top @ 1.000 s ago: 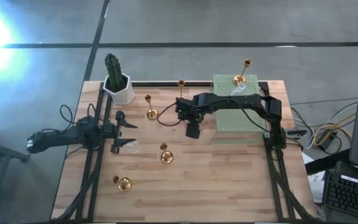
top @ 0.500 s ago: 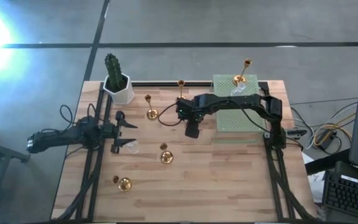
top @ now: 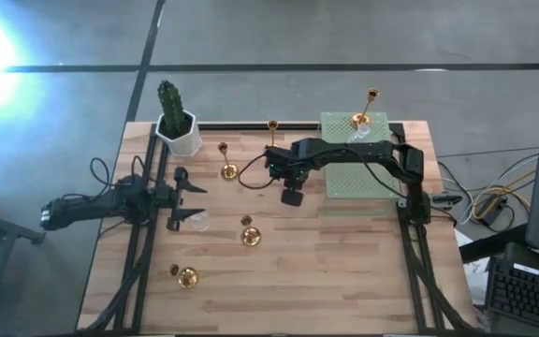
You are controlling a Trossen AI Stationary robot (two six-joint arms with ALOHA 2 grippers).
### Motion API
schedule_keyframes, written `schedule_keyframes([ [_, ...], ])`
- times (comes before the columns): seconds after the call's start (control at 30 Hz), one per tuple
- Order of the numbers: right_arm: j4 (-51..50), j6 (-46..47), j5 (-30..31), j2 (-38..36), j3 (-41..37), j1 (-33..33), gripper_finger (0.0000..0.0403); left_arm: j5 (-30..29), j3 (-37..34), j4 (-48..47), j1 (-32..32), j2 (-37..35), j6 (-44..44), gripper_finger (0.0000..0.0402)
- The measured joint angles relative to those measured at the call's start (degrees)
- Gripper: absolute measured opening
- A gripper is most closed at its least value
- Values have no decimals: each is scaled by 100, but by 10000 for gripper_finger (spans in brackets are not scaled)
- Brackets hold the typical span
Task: Pick & Place candle stick holders
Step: Put the pink glass candle holder on the shelf
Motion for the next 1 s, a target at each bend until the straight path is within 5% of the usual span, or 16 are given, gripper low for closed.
schedule_keyframes([
  [0.7,-2767,386,390,-46,3188,165,21,-2,1,-2,0,1,1,262],
  [1.0,-2969,704,538,-320,3488,279,21,-2,1,0,-1,0,0,262],
])
